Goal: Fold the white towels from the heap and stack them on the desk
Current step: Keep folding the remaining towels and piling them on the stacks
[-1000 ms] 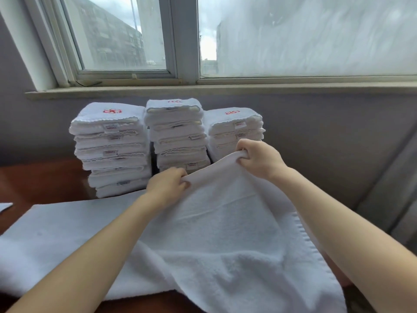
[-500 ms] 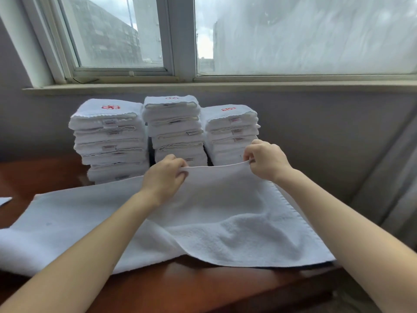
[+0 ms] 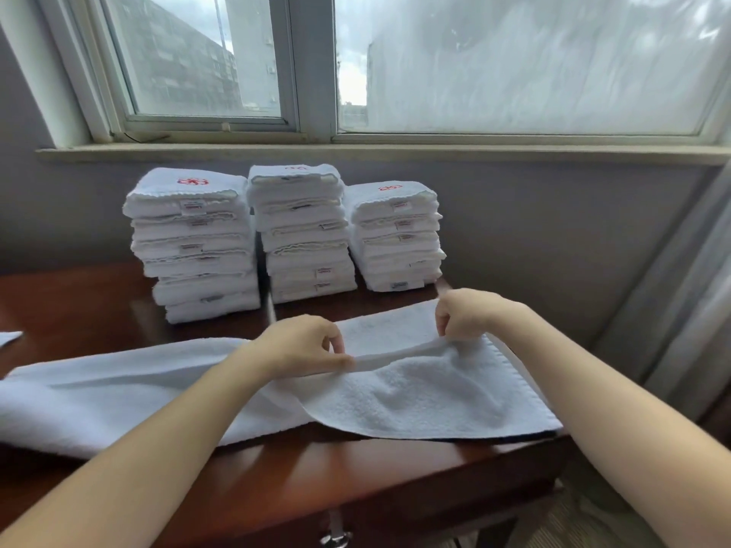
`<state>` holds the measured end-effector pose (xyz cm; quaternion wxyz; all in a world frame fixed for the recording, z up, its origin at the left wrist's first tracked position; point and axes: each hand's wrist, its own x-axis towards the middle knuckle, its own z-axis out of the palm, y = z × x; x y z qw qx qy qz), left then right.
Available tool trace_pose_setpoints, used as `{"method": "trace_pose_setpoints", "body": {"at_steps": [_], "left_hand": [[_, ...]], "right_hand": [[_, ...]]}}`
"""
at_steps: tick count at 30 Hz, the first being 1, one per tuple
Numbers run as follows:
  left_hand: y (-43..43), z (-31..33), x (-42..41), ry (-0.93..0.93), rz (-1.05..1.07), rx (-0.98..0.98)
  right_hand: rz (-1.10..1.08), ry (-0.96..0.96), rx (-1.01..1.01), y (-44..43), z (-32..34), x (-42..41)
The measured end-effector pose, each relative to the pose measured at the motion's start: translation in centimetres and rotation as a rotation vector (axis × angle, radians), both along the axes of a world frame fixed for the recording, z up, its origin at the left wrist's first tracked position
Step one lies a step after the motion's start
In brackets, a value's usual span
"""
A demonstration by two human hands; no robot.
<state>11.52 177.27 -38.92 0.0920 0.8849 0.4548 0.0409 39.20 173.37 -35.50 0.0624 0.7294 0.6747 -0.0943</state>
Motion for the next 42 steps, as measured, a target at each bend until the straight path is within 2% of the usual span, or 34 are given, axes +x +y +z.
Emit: {"method": "trace_pose_setpoints", "body": {"at_steps": [2,4,6,8,10,16,25,29,33,37,39,42], "left_hand": [[-0.2,-0.2,0.3,-0.053,-0.01,0.036],[-0.6,-0.7,0.7,-0.054,-0.047,0.062],[-1.1,-1.4,1.3,-0.032,-0.065,-0.02],[-1.2,-2.1,1.8,-0.009,-0.075,-0.103],[-0.9,-2.7,2.0,0.008,-0.079,-0.117],[0.8,-3.3,3.1,-0.005,-0.072,-0.149],[3.2,-4.4,5.8,-0.097,-0.062,-0.073],[2.8,-3.8,4.8,-0.248,-0.04,-0.138],[1.5,-2.2,0.8,-0.355,-0.032,-0.013],[0.1,-0.6,-4.8,-0.43,0.069,0.141],[-0.5,-0.5,-7.2,-0.43,0.135,0.199],[-1.5,-0.9,-9.9,-0.437,0.232,0.233]], "right_hand": [[-0.032,-0.014,0.155,-0.1,0.0,-0.6],[-0.045,0.058,0.303,-0.2,-0.5,-1.4],[-0.027,0.16,0.224,-0.4,-1.9,-2.4],[0.015,0.156,0.042,-0.8,-4.2,-3.3],[-0.005,0.144,0.006,-1.0,-6.1,-3.5],[-0.038,0.162,0.133,0.2,-7.6,-2.4],[-0.044,0.176,0.279,2.8,-8.6,0.7],[0.012,0.257,0.509,2.3,-8.3,0.6],[0.104,0.394,0.712,0.9,-7.9,-0.6],[0.207,0.531,0.796,-0.5,-6.0,-6.5],[0.291,0.55,0.758,-1.1,-5.1,-10.2],[0.301,0.441,0.603,-1.5,-4.8,-14.9]]}}
